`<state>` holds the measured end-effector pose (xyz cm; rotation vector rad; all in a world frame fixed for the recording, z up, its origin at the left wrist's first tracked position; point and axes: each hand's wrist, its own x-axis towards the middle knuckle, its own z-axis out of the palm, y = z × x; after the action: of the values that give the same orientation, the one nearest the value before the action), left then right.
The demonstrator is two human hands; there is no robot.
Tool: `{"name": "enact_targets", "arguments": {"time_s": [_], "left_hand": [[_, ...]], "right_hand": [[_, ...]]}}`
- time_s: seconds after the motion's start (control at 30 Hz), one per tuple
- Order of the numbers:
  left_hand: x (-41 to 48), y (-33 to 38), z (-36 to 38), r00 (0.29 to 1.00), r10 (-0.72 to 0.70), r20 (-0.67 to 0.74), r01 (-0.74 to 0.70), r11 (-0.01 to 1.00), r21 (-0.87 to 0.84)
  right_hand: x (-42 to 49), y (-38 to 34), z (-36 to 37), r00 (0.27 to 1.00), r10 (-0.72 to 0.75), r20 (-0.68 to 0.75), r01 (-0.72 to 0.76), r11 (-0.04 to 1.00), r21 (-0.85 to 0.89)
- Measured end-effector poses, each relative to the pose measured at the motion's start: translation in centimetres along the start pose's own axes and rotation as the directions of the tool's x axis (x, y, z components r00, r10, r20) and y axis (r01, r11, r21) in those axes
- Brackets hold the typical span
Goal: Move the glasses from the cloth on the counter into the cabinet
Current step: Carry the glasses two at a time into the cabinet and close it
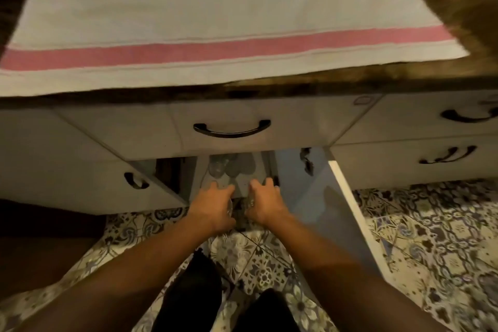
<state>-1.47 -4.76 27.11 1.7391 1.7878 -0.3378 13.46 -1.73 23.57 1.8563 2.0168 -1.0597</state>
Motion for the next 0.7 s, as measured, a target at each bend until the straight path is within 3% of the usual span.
{"name": "enact_targets", "arguments": {"time_s": [0.17,0.33,0.43,0.7], "left_hand": [[9.0,-5.3,6.9,0.999,-0.007,-0.046,0.007,1.000,-0.005],[18.4,-9.4,13.7,0.991,-0.034,-0.127,0.014,0.988,-0.155],[22.5,-11.7,16.9,0.977,-0.043,-0.209,0.019,0.993,-0.116],[27.6,-14.5,23.4,0.929,-0.121,-0.350,0.071,0.986,-0.153]], "right_hand": [[9.7,1.5,6.7,0.998,-0.044,0.040,0.045,0.998,-0.036],[19.0,3.8,13.9,0.986,-0.140,-0.086,0.137,0.990,-0.040],[23.0,5.3,17.5,0.960,-0.199,-0.196,0.193,0.980,-0.051],[27.8,6.4,22.7,0.927,-0.290,-0.237,0.284,0.957,-0.061]]}}
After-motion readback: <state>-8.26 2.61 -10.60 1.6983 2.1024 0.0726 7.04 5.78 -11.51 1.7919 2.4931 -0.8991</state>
